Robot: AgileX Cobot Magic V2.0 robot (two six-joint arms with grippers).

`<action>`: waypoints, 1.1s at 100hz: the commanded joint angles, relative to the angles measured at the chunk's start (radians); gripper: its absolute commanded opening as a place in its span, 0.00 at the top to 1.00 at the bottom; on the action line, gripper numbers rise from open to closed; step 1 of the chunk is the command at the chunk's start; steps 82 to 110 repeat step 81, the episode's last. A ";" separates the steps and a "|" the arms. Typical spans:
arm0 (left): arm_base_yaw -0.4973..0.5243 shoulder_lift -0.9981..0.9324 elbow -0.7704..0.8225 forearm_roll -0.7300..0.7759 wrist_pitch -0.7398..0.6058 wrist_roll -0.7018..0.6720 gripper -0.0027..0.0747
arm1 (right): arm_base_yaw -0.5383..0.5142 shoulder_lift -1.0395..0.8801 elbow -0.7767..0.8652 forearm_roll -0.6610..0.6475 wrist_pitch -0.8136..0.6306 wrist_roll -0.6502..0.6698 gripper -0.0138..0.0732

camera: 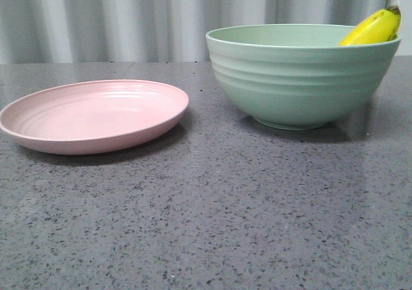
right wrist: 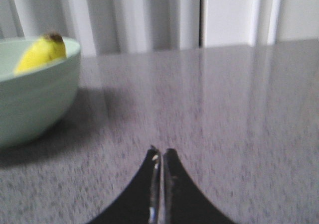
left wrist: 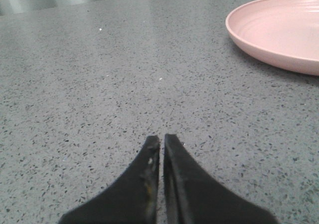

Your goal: Transfer banana from pink plate to green bowl

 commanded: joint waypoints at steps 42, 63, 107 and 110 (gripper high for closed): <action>0.002 -0.033 0.027 -0.003 -0.043 -0.010 0.99 | -0.005 -0.020 0.027 0.030 0.146 -0.036 0.93; 0.002 -0.033 0.027 -0.003 -0.043 -0.010 0.99 | -0.005 -0.020 0.027 0.030 0.146 -0.036 0.93; 0.002 -0.033 0.027 -0.003 -0.043 -0.010 0.99 | -0.005 -0.020 0.027 0.030 0.146 -0.036 0.93; 0.002 -0.033 0.027 -0.003 -0.043 -0.010 0.99 | -0.005 -0.020 0.027 0.030 0.146 -0.036 0.93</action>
